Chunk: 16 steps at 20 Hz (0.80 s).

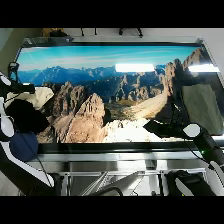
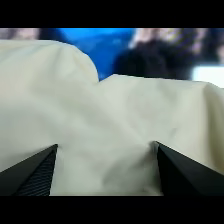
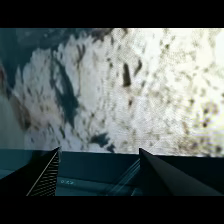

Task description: Fold the shirts.

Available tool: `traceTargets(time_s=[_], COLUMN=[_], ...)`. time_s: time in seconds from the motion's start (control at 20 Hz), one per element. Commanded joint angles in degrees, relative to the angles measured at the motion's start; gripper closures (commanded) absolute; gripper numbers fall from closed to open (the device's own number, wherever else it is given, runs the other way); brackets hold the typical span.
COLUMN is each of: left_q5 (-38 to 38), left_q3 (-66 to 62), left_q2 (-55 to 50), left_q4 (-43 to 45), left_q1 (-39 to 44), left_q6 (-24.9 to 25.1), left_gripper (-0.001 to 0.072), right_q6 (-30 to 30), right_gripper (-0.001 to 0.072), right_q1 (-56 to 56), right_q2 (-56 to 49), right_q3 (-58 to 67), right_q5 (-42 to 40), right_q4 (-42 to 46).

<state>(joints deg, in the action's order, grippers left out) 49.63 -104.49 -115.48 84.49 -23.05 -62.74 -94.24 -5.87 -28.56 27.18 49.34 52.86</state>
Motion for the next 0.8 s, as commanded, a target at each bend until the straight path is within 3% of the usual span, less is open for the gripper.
traceTargets(time_s=[0.0, 0.05, 0.1, 0.15, 0.2, 0.4, 0.6, 0.75], left_q5=[4.7, 6.0, 7.2, 8.2, 8.9, 8.2, 6.6, 4.0], left_q3=[-3.1, -3.1, -3.1, -3.1, -3.1, -7.1, -14.7, -11.0], left_q2=[-6.0, -6.5, -6.6, -6.2, -5.1, 1.7, 12.4, 22.8], left_q4=[9.1, 11.2, 12.6, 12.6, 12.3, 10.1, -10.4, -20.3], left_q1=[1.0, 1.0, 0.9, 0.7, 0.9, 3.8, 7.3, 11.4], left_q6=[-5.0, -5.9, -6.9, -6.9, -6.9, -7.0, -7.4, -7.4], left_gripper=[0.0034, 0.0037, 0.0205, 0.0522, 0.0689, 0.0690, 0.0690, 0.0689], right_q6=[0.0, 0.0, 0.0, 0.0, 0.0, 0.0, 0.0, 0.0], right_gripper=[0.0173, 0.0172, 0.0173, 0.0173, 0.0173, 0.0173, 0.0177, 0.0286], right_q1=[0.0, 0.0, 0.0, 0.0, 0.0, 0.0, 0.0, 0.0], right_q2=[0.0, 0.0, 0.0, 0.0, 0.0, 0.0, 0.0, 0.0], right_q3=[0.0, 0.0, 0.0, 0.0, 0.0, 0.0, 0.0, 0.0], right_q5=[0.0, 0.0, 0.0, 0.0, 0.0, 0.0, 0.0, 0.0], right_q4=[0.0, 0.0, 0.0, 0.0, 0.0, 0.0, 0.0, 0.0])
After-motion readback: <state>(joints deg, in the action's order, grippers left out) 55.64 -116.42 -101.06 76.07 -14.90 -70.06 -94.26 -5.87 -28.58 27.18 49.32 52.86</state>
